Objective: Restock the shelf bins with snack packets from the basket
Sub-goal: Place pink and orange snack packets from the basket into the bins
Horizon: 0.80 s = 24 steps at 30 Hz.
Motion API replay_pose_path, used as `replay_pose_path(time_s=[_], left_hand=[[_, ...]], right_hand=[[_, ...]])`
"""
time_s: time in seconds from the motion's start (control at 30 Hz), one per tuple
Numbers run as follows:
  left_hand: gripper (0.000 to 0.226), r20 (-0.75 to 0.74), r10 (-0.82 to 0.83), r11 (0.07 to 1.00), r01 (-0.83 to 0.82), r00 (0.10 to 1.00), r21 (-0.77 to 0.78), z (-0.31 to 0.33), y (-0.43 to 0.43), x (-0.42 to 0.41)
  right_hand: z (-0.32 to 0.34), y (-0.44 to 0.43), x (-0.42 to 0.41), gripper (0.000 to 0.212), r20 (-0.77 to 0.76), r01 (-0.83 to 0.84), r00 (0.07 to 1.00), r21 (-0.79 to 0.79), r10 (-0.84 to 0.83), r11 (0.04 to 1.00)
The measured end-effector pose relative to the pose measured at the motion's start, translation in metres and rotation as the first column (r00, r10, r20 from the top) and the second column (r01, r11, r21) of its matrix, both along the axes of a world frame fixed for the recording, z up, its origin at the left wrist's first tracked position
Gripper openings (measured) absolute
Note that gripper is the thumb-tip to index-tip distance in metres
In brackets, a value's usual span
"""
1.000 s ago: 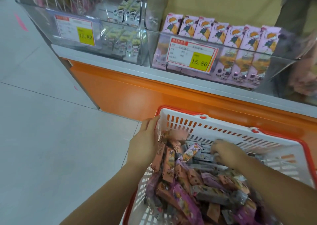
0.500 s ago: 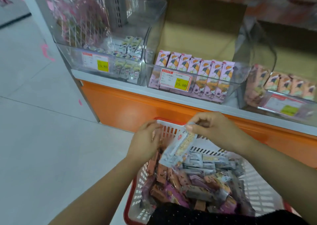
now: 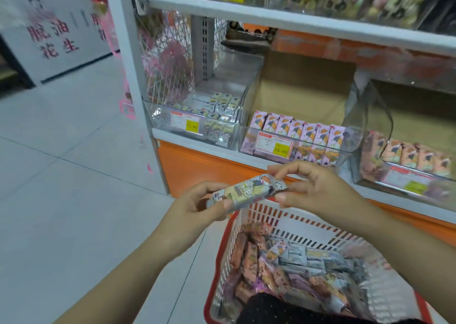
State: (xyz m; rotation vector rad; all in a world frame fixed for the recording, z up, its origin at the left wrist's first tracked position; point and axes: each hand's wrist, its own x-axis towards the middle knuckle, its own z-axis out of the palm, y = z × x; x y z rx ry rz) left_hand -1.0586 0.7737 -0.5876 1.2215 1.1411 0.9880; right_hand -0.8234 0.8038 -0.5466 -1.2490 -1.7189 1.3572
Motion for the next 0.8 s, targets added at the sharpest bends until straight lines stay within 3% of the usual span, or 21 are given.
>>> replay_pose_path(time_s=[0.07, 0.17, 0.33, 0.47, 0.5, 0.57, 0.67, 0.73, 0.8], left_hand=[[0.034, -0.019, 0.069, 0.997, -0.068, 0.997, 0.033, 0.002, -0.009, -0.002], [0.035, -0.052, 0.105, 0.991, -0.100, 0.993, 0.093, 0.006, -0.020, -0.002], [0.037, -0.119, 0.147, 0.960, -0.113, 0.982, 0.256, 0.023, -0.025, -0.011], [0.040, -0.247, 0.343, 0.884, -0.222, 0.906, 0.411, 0.035, -0.004, -0.026], [0.039, -0.271, 0.391, 0.859, -0.243, 0.880, 0.451, 0.038, 0.007, -0.032], [0.034, -0.312, 0.466, 0.815, -0.266, 0.828, 0.514, 0.043, 0.037, -0.043], [0.025, -0.335, 0.526, 0.790, -0.302, 0.782, 0.534, 0.054, 0.091, -0.054], [0.024, -0.420, 0.546, 0.788, -0.275, 0.725, 0.551, 0.060, 0.131, -0.056], [0.029, -0.525, 0.537, 0.804, -0.214, 0.660, 0.554, 0.063, 0.168, -0.052]], right_hand=[[0.003, -0.002, -0.009, 0.031, 0.028, -0.042, 0.999, -0.052, 0.044, 0.998], [0.008, 0.000, -0.025, 0.025, 0.041, 0.004, 0.999, -0.024, -0.003, 1.000], [0.021, 0.025, -0.053, 0.016, -0.129, 0.060, 0.990, 0.038, -0.055, 0.997], [0.034, 0.054, -0.077, 0.025, -0.135, -0.006, 0.991, 0.159, 0.028, 0.987], [0.035, 0.068, -0.079, 0.032, -0.058, -0.021, 0.998, 0.224, 0.035, 0.974], [0.036, 0.104, -0.076, 0.048, 0.258, -0.081, 0.966, 0.413, -0.031, 0.907], [0.031, 0.162, -0.060, 0.053, 0.655, -0.283, 0.735, 0.530, -0.174, 0.800], [0.021, 0.183, -0.051, 0.052, 0.749, -0.349, 0.634, 0.499, -0.193, 0.793], [0.011, 0.189, -0.045, 0.051, 0.750, -0.364, 0.631, 0.514, -0.201, 0.777]])
